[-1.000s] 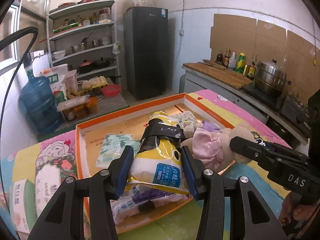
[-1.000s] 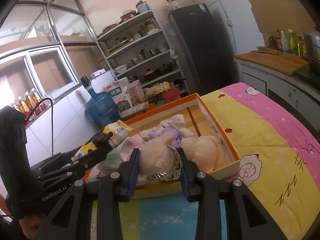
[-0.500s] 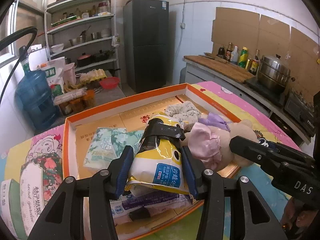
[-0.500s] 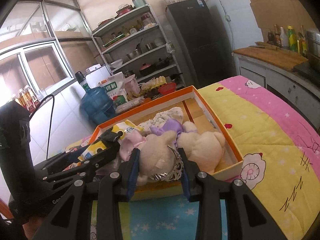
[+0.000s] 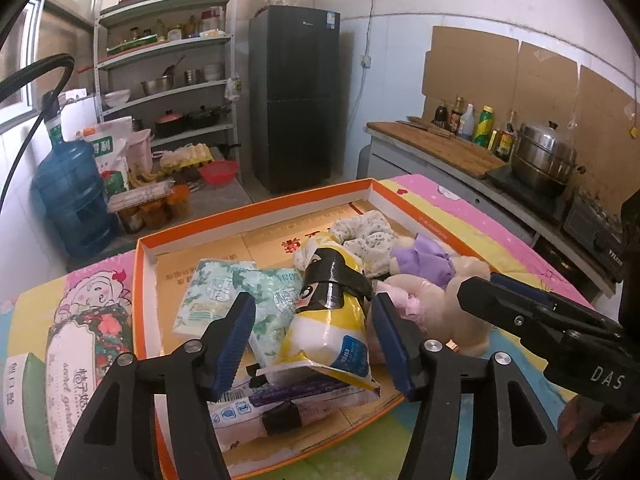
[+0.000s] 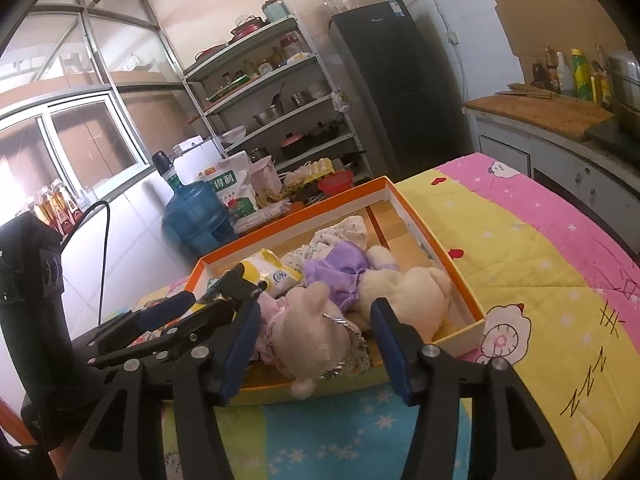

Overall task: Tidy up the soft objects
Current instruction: 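Lower the snack bag and pink plush toy into the box and open both tools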

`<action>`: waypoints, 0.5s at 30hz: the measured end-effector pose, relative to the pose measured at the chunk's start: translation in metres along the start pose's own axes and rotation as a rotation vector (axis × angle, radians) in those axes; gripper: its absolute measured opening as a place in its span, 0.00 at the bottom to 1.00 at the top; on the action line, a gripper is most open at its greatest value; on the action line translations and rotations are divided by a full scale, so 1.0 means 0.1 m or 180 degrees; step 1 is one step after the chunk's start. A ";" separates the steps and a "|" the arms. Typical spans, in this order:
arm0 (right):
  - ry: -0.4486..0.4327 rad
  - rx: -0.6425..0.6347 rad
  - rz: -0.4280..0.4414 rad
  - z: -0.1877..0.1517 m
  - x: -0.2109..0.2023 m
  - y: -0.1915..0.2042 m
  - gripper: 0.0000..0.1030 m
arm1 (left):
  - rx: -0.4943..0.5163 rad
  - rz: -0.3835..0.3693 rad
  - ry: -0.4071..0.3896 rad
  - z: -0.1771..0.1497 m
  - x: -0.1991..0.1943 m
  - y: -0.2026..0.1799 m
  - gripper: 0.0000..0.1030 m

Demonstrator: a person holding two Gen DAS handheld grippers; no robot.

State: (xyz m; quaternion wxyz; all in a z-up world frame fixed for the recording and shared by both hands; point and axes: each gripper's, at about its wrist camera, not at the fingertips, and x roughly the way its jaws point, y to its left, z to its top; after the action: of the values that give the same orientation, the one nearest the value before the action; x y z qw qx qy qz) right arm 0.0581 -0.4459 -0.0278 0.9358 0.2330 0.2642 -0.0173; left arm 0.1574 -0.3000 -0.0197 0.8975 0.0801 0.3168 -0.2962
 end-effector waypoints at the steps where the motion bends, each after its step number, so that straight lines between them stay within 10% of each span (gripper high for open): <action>1: -0.0006 0.0000 0.0000 0.00 -0.01 0.00 0.55 | 0.0001 0.0002 -0.0011 0.00 -0.02 0.00 0.63; 15: -0.0097 -0.0072 0.0006 0.01 -0.19 0.17 0.55 | -0.0001 0.0067 -0.0151 -0.02 -0.41 0.05 0.63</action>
State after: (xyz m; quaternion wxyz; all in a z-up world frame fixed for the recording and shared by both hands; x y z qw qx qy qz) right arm 0.0449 -0.4331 -0.0101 0.9423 0.2224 0.2499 -0.0169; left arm 0.1342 -0.2755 0.0039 0.9079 0.0762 0.2945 -0.2885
